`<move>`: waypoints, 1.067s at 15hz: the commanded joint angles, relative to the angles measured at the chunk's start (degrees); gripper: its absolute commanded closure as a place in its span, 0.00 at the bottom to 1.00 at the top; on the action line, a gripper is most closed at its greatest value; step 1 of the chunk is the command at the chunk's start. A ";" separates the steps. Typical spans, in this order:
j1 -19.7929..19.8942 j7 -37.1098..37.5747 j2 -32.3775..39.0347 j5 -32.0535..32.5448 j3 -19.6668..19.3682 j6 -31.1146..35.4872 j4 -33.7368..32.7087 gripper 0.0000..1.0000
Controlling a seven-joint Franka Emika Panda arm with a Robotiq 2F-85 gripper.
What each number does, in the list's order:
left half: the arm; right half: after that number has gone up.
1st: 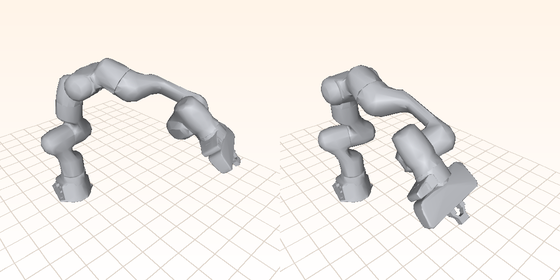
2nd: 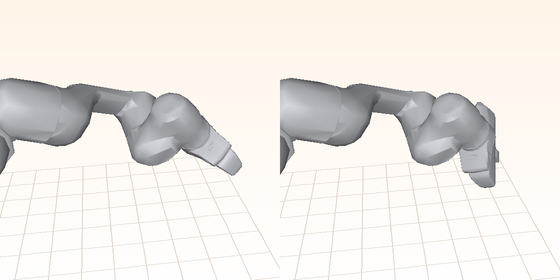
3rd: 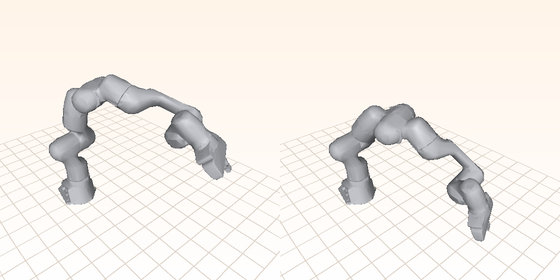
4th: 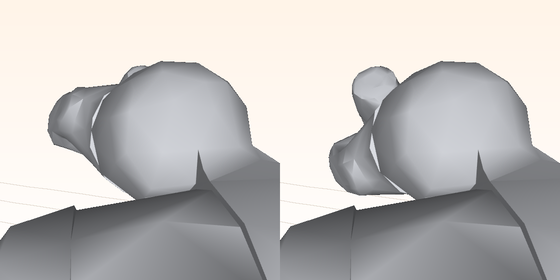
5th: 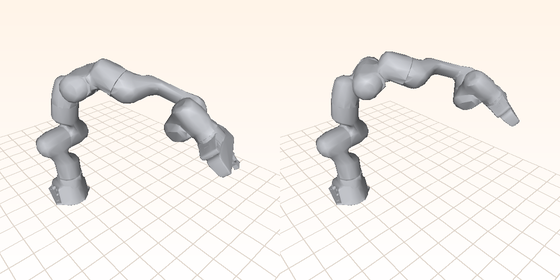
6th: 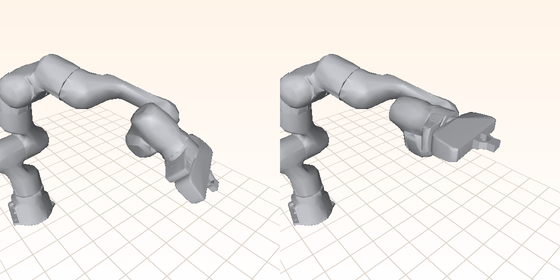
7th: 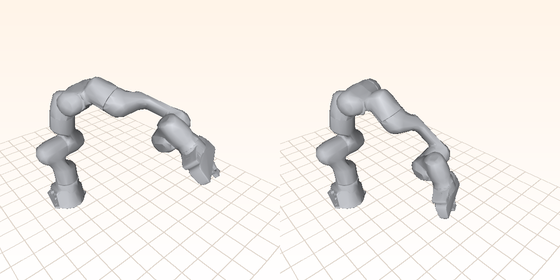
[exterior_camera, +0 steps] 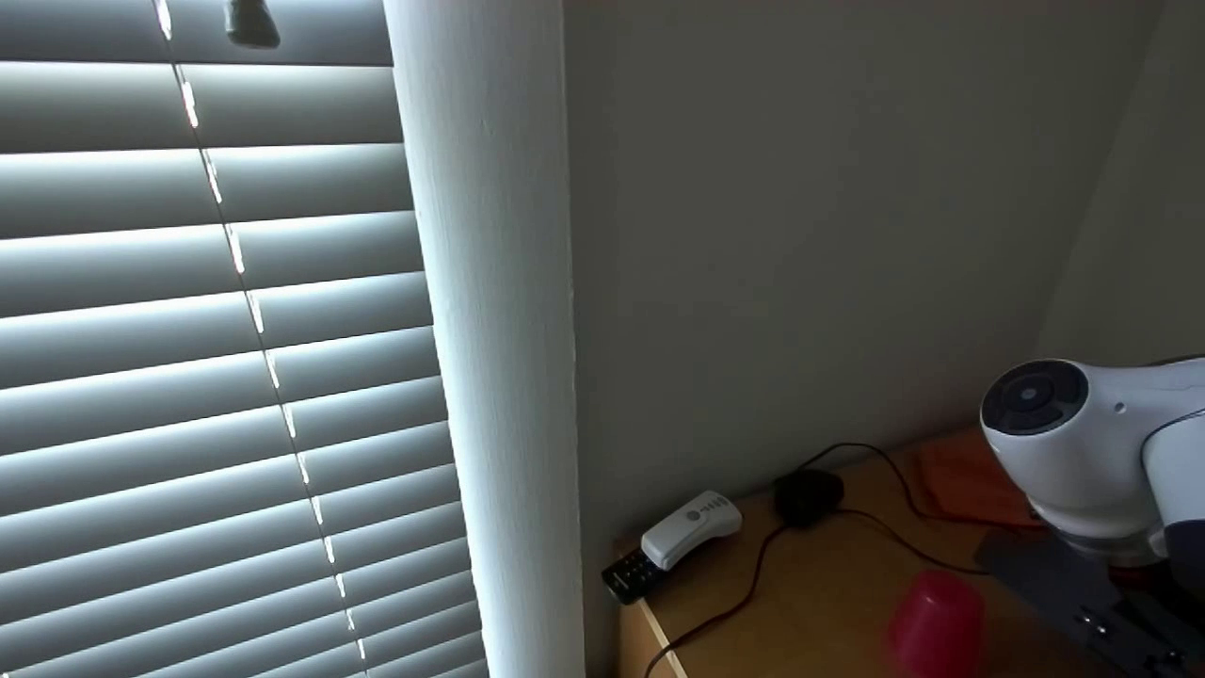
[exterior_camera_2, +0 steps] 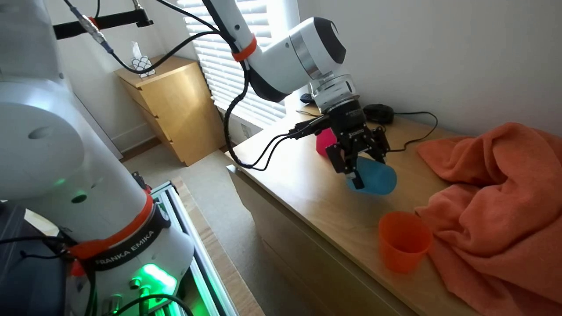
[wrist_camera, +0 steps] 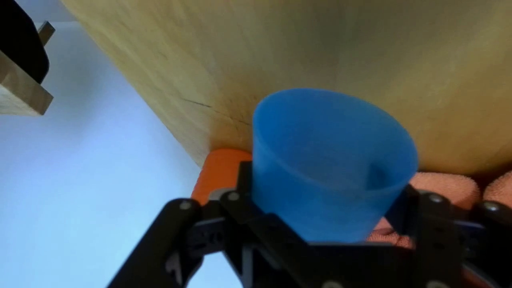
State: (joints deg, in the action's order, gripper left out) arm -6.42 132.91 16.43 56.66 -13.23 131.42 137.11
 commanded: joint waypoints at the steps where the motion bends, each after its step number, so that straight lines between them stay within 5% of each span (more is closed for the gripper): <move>1: 0.85 3.96 1.02 6.54 2.95 -2.28 -0.80 0.51; 10: 0.83 9.97 4.46 22.11 9.84 -9.05 -1.81 0.51; 16: 3.52 7.38 0.83 22.96 11.35 -8.44 -0.17 0.51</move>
State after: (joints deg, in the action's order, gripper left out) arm -5.21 140.09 18.07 77.53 -3.11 121.52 135.38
